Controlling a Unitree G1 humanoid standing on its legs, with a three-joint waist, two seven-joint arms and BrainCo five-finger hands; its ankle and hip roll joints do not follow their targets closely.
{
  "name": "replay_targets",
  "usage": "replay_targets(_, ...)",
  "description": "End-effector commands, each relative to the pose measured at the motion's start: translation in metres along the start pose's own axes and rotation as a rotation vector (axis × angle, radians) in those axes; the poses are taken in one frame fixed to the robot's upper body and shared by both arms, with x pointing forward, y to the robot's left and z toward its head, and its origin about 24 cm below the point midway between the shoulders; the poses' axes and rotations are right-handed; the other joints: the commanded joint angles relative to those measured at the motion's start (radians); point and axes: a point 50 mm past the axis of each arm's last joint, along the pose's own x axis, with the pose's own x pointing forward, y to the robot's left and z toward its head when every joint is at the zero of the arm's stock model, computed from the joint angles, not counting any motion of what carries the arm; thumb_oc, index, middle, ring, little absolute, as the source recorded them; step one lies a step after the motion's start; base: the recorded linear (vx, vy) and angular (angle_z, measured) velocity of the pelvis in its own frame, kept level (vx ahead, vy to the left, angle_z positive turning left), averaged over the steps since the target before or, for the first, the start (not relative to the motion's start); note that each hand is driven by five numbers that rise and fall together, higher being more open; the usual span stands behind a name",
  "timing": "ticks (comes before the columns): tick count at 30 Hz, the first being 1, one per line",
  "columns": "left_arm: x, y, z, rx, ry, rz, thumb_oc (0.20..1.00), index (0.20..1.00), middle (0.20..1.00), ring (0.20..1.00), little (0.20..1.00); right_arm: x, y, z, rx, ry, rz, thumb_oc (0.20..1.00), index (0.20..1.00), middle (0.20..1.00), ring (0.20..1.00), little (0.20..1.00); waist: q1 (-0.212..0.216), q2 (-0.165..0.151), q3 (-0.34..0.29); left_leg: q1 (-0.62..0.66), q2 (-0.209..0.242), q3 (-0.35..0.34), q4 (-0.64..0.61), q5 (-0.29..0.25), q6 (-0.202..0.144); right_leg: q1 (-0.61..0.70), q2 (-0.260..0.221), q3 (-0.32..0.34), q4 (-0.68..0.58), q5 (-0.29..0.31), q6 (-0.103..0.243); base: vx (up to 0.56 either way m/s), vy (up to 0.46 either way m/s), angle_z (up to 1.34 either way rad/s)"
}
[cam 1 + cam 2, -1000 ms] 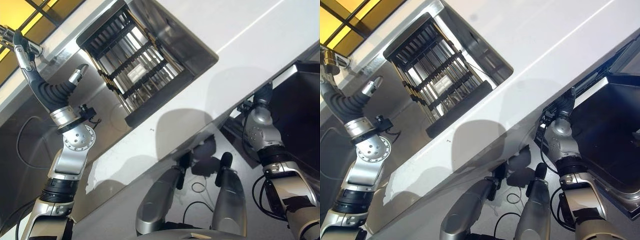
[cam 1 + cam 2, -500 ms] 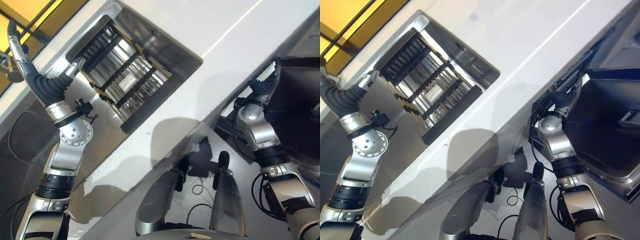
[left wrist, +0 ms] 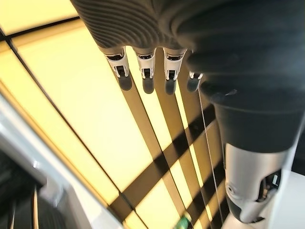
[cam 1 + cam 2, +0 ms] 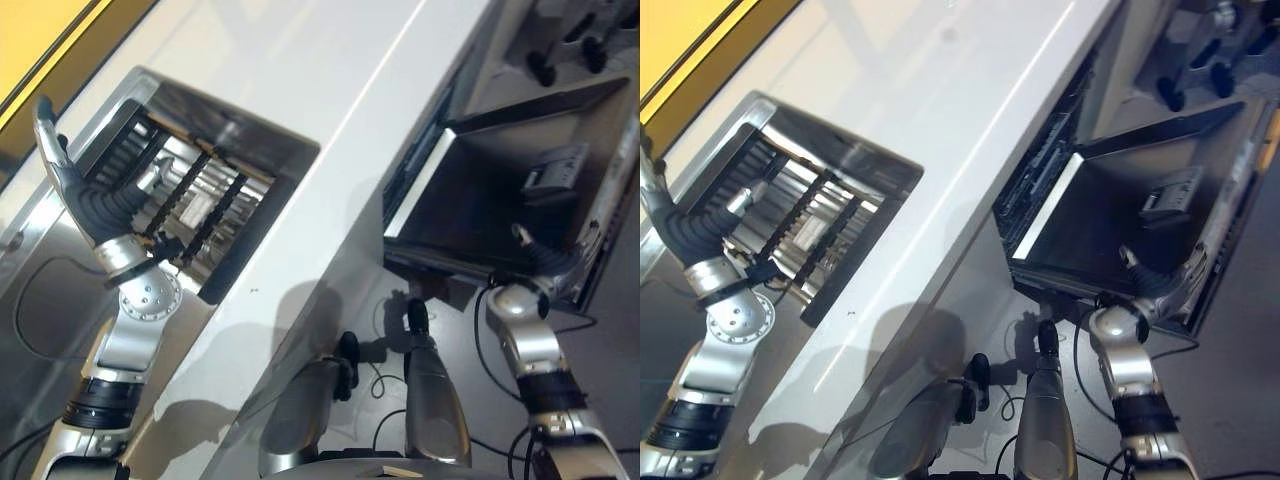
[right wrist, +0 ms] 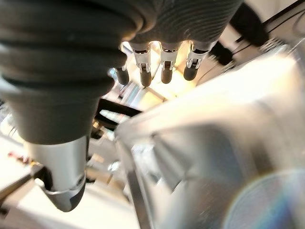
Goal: Pick up plates and place into dishwasher.
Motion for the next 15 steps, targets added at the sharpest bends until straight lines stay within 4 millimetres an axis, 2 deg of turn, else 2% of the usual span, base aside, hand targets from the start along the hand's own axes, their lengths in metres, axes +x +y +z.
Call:
replay_targets(1, -0.001, 0.02, 0.009, -0.012, -0.075, 0.054, 1.0, 1.0, 1.0, 1.0, 1.0, -0.001, -0.017, 0.015, 0.054, -0.139, -0.004, 1.0, 1.0, 1.0, 1.0, 1.0, -0.036, -0.008, -0.108, 0.026, -0.04, 0.006, 0.074, -0.1, 0.03, 0.14, -0.073, 0.052, -0.248, 0.147, 0.041, 0.11, 0.08, -0.26)
replay_targets(7, -0.017, 0.044, -0.001, 0.031, -0.028, 0.037, 1.0, 1.0, 1.0, 1.0, 1.0, -0.009, -0.061, -0.01, 0.022, -0.115, -0.054, 1.0, 1.0, 1.0, 1.0, 1.0, -0.072, -0.053, -0.186, 0.122, -0.02, 0.041, -0.011, -0.097, 0.036, 0.184, -0.048, 0.088, -0.268, 0.148, 0.063, 0.13, 0.065, -0.12)
replay_targets(11, -0.02, 0.051, -0.003, 0.042, 0.002, 0.007, 1.0, 1.0, 1.0, 1.0, 1.0, -0.008, -0.087, -0.01, 0.007, -0.151, -0.166, 1.0, 1.0, 1.0, 1.0, 1.0, -0.089, -0.067, -0.222, 0.177, -0.012, 0.056, -0.075, -0.085, 0.039, 0.202, -0.022, 0.089, -0.269, 0.139, 0.075, 0.1, 0.057, -0.21)
replay_targets(15, -0.015, 0.048, -0.002, 0.021, 0.002, -0.007, 1.0, 1.0, 1.0, 1.0, 1.0, -0.009, -0.095, -0.018, 0.003, -0.103, -0.239, 1.0, 1.0, 1.0, 1.0, 1.0, -0.099, -0.073, -0.238, 0.2, -0.015, 0.061, -0.098, -0.086, 0.043, 0.193, -0.01, 0.097, -0.258, 0.15, 0.083, 0.05, 0.039, -0.13)
